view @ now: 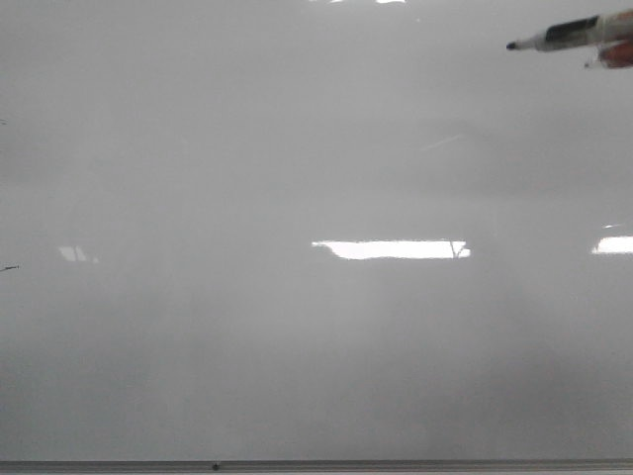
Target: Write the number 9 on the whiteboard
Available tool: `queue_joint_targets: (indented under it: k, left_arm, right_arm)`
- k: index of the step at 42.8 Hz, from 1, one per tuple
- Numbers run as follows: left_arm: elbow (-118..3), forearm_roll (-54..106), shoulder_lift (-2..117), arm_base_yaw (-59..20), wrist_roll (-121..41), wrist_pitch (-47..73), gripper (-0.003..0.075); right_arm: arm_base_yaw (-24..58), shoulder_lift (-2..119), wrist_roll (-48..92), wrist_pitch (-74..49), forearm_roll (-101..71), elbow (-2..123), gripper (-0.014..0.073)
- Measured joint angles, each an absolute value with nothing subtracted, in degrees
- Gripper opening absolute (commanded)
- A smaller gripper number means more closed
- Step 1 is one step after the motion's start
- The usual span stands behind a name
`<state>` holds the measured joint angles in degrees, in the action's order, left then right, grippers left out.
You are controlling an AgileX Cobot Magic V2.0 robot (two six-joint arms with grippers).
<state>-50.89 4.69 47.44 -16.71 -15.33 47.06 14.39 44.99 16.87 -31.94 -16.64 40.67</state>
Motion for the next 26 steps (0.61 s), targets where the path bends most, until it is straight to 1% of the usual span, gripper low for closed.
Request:
queue_joint_targets:
  k: [5,26]
  left_arm:
    - [-50.8,5.2,48.2,-16.7,-15.3,46.8,0.0419]
    - [-50.8,5.7,49.4,-16.7,-15.3,46.4,0.0419]
  right_arm:
    - [15.3,47.9,16.9,-30.5,-16.8,42.6,-0.0066]
    - [15.9,67.8,17.6,-26.0,-16.8,54.5,-0.0066]
